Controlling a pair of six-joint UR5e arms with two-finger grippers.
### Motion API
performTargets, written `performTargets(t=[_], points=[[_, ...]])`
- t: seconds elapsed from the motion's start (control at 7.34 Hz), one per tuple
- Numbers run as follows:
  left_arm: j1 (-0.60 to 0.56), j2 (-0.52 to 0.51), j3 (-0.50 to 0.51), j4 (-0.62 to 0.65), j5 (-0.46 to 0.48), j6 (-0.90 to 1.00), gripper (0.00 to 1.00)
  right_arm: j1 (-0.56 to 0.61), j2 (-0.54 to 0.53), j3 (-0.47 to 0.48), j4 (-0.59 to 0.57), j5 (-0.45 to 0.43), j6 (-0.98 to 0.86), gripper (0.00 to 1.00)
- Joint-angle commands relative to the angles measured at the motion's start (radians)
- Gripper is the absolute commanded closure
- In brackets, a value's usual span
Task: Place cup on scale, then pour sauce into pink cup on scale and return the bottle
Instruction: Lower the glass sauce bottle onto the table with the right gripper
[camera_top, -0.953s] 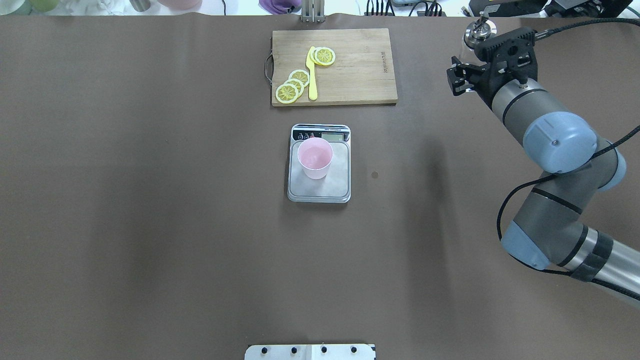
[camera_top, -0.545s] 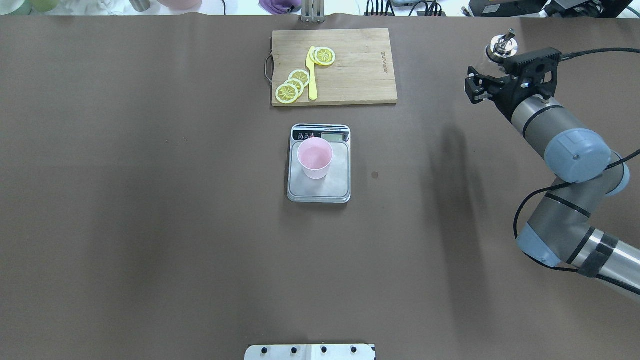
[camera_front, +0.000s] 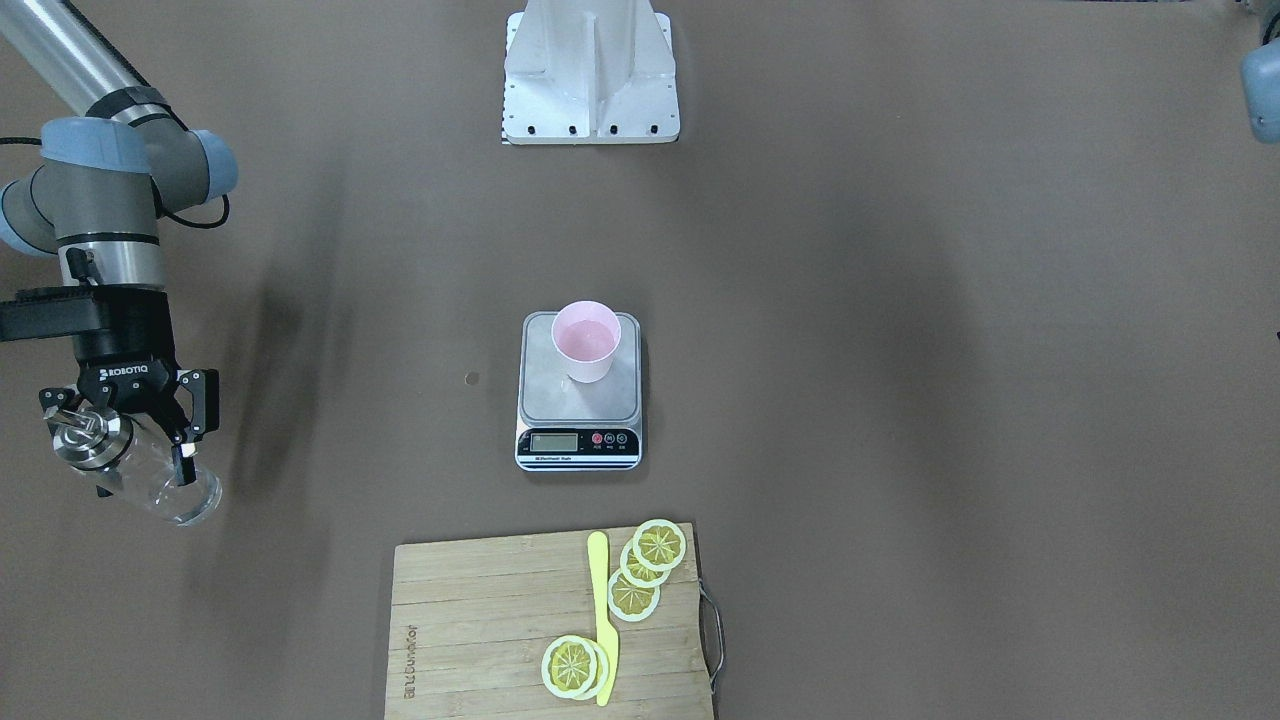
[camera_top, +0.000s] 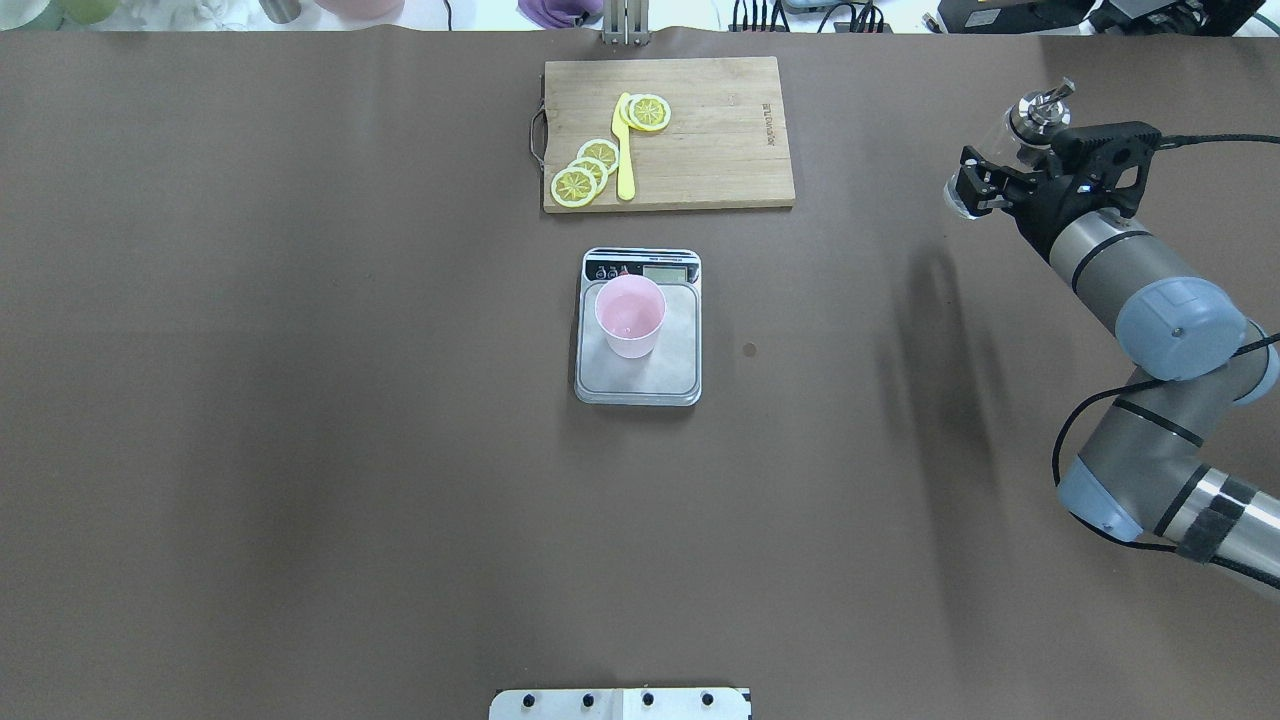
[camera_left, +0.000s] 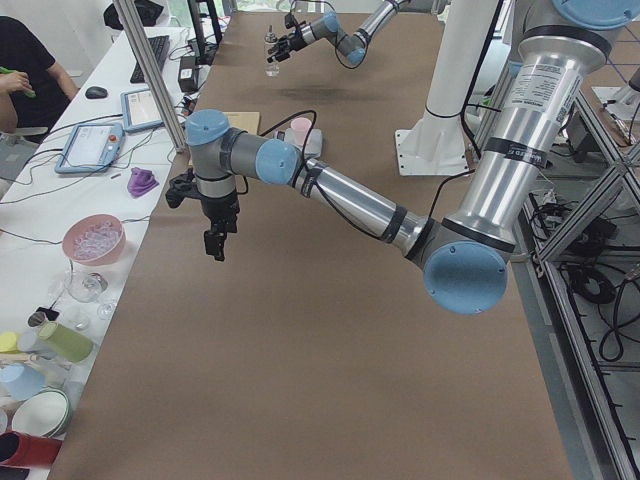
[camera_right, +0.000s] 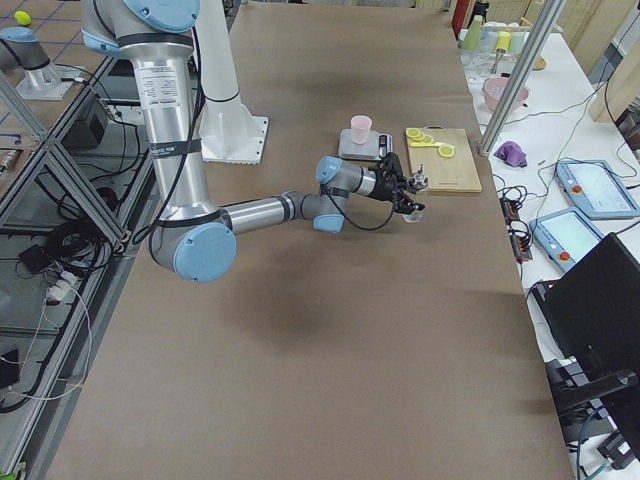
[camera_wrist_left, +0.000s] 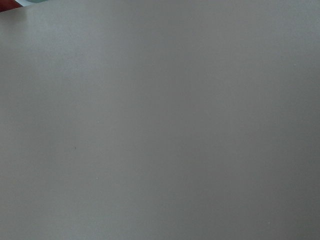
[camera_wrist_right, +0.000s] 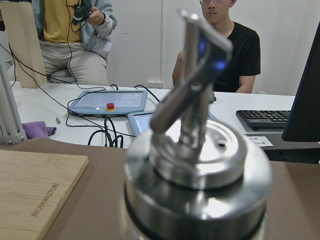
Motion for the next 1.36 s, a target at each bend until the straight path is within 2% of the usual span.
performTargets(t=[0.0,0.41,0.68,1.23], points=[[0.001,0.002,0.011,0.0,0.003,-0.007,0.01,-0.002,-0.032,-0.007,0.002,0.012,0.024,1.0],[0.003,0.002,0.012,0.001,0.001,-0.01,0.01,-0.002,-0.039,-0.008,-0.012,0.061,0.026,1.0],[0.003,0.002,0.016,0.001,0.001,-0.01,0.01,-0.002,-0.027,-0.005,-0.069,0.093,0.026,1.0],[0.001,0.005,0.02,0.003,0.001,-0.01,0.01,-0.008,-0.021,-0.036,-0.069,0.098,0.012,1.0]])
